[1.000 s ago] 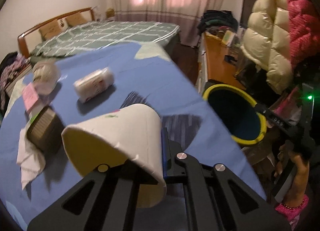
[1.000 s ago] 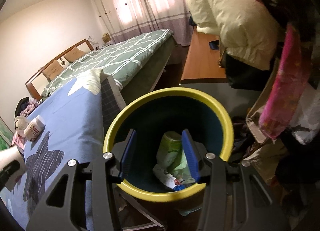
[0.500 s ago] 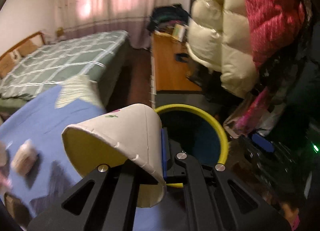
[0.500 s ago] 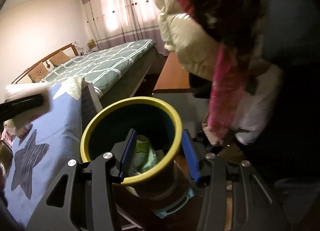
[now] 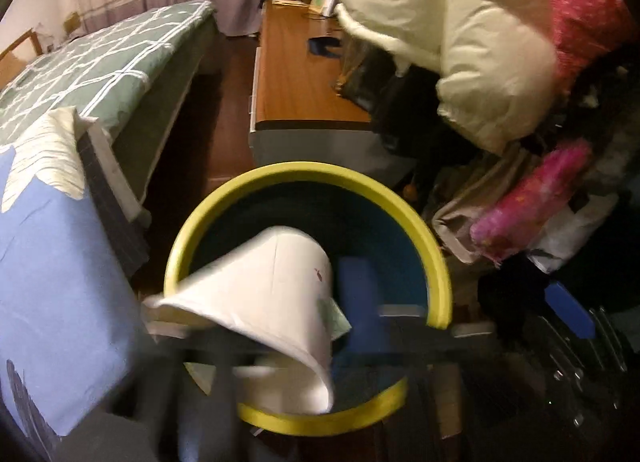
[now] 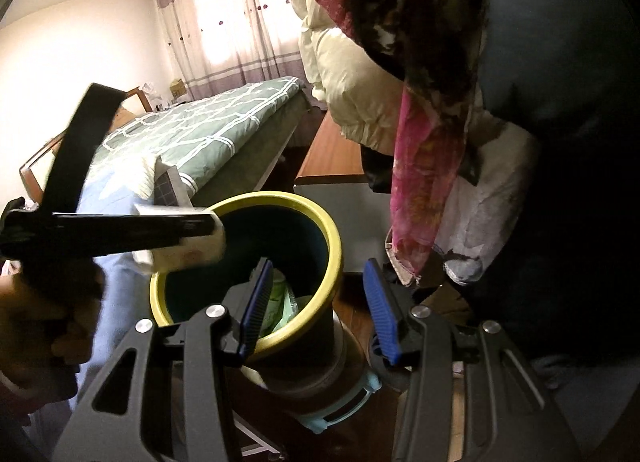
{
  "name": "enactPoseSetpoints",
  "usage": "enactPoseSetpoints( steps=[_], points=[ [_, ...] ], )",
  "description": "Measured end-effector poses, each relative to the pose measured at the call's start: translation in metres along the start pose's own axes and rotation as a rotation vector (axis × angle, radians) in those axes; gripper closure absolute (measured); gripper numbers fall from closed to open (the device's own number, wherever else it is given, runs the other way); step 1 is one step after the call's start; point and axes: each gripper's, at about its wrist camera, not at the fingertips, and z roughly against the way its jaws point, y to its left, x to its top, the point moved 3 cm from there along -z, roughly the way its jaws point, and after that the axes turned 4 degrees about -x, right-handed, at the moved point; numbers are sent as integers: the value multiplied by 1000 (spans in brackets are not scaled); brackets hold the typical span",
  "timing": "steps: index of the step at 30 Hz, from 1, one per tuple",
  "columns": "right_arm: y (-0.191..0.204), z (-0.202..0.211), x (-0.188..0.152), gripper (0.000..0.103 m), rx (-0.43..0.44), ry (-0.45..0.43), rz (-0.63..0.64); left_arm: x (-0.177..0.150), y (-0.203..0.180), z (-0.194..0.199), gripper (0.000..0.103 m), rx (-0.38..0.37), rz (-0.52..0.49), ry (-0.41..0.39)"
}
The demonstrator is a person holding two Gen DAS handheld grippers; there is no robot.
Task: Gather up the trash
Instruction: 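Carry the white paper cup to the yellow bin and release it with the left gripper, then grasp the white tissue paper on the table with the right gripper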
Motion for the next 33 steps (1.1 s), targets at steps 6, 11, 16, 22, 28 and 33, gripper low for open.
enactPoseSetpoints(
  steps=[6,11,16,22,28,33],
  points=[
    [1,2,1,58,-7,4,5,4,3,14,16,1,1,-51],
    [12,2,3,58,-2,4,20,1,1,39,13,-19,-20,-70],
    [23,5,2,57,7,6,46,-8,11,90,13,-42,13,-141],
    [44,6,1,57,41,14,83,-37,37,180,7,25,49,-306],
    [93,11,-1,53,124,15,160,-101,91,277,5,159,184,-460],
    [150,21,-10,53,219,24,248,-171,143,343,5,344,330,-540]
  ],
)
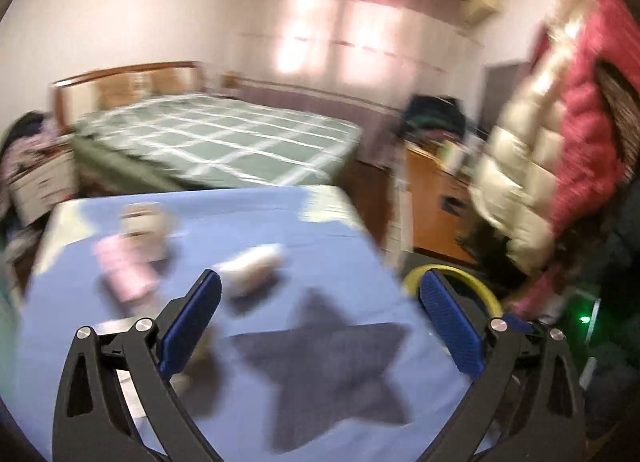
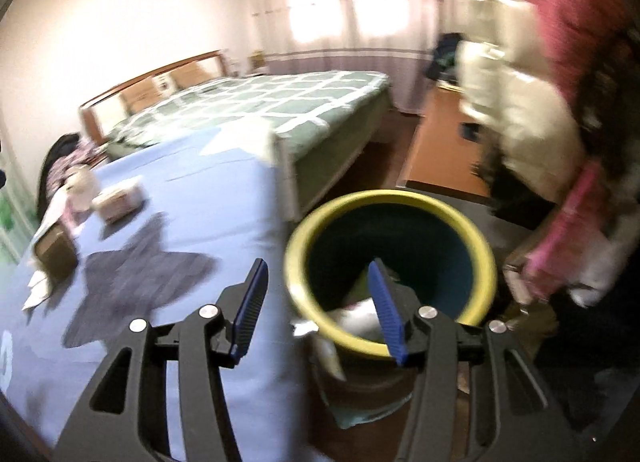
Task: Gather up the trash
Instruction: 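Grasp the white tissue paper on the table with the right gripper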
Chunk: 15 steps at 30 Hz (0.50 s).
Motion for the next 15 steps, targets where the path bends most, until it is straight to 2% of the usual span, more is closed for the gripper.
enactPoseSetpoints(
  steps=[3,7,11,15],
  points=[
    [50,0,1,53,68,4,70,-11,61,44,5,133,87,-50],
    [126,1,0,53,210,15,165,-27,118,87,5,281,153,-87],
    [199,4,-1,53,328,26,263,-37,165,122,5,342,211,-120],
    [271,14,-13,53,467,54,365,-41,183,142,5,383,221,-157]
  ],
)
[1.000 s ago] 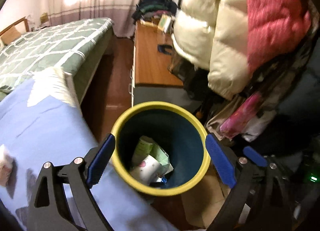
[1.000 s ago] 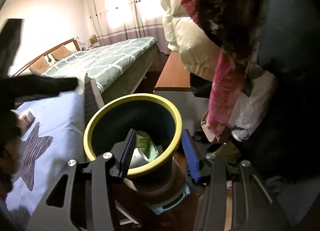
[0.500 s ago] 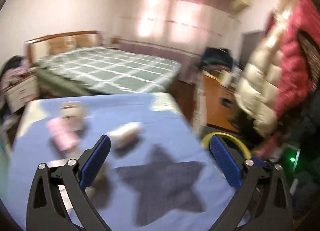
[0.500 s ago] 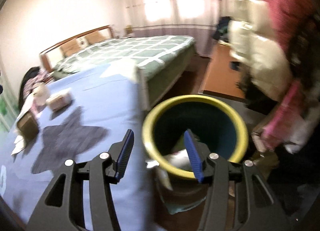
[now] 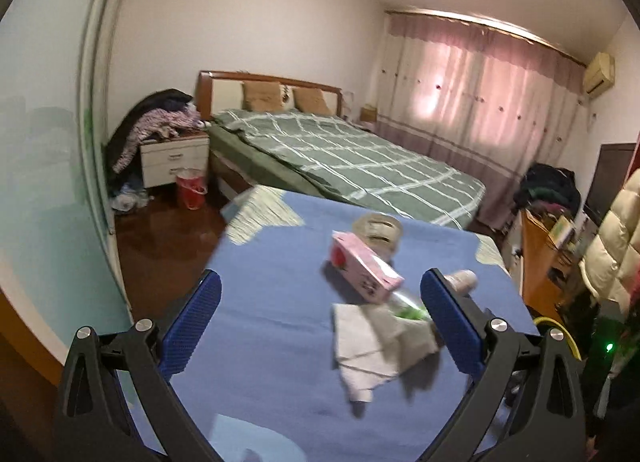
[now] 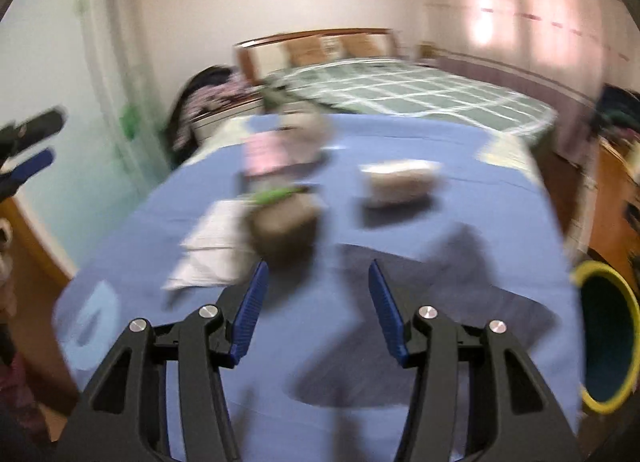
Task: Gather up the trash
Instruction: 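Grasp the white tissue paper on the table with the right gripper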
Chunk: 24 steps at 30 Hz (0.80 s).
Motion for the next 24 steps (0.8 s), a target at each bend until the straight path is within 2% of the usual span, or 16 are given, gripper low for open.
enactPoseSetpoints(
  steps=[3,7,10,13,18,20,22,24],
  points=[
    [47,-21,11,53,81,40,77,2,17,7,5,26,14,-25],
    [88,-52,19,53,110,97,153,-1,31,9,5,30,34,-19],
    [102,-72,21,52,87,141,188,-4,38,5,5,26,47,-6],
    [110,-92,21,47,50,189,218,-7,44,3,5,20,61,3],
    [115,-115,20,43,25,240,227,-12,48,-3,5,17,69,16],
    [116,-121,18,41,19,233,229,-13,48,-5,5,17,74,15],
    [116,-121,19,45,19,234,221,-13,49,-5,5,20,77,16],
    [116,-121,19,60,19,228,225,-13,50,-6,5,25,81,17]
  ],
)
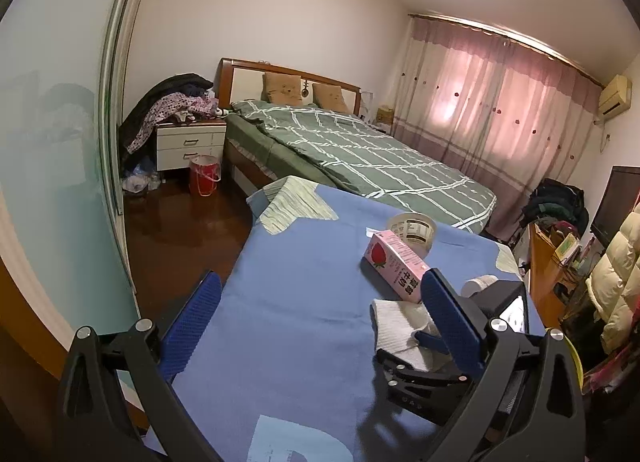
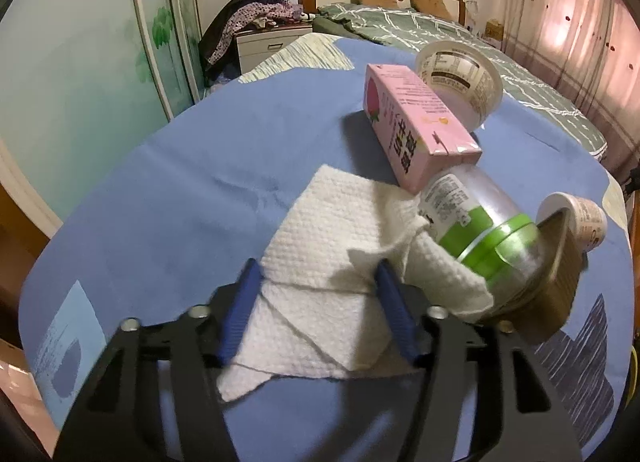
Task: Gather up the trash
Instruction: 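Grasp the white tissue paper on the table with the right gripper, then carry the tissue to the yellow bin and open the right gripper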
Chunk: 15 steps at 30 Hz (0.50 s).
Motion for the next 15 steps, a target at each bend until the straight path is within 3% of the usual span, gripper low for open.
enactPoseSetpoints(
  steps=[5,7,15],
  points=[
    [4,-1,1,89,-5,-10,18,-1,2,-1,5,7,10,-2],
    [3,-1,1,95,-6,-13,13,0,3,-2,5,10,10,-5],
    [0,28,-7,97,96,-47,-25,-3,4,-5,5,12,9,3]
  ],
)
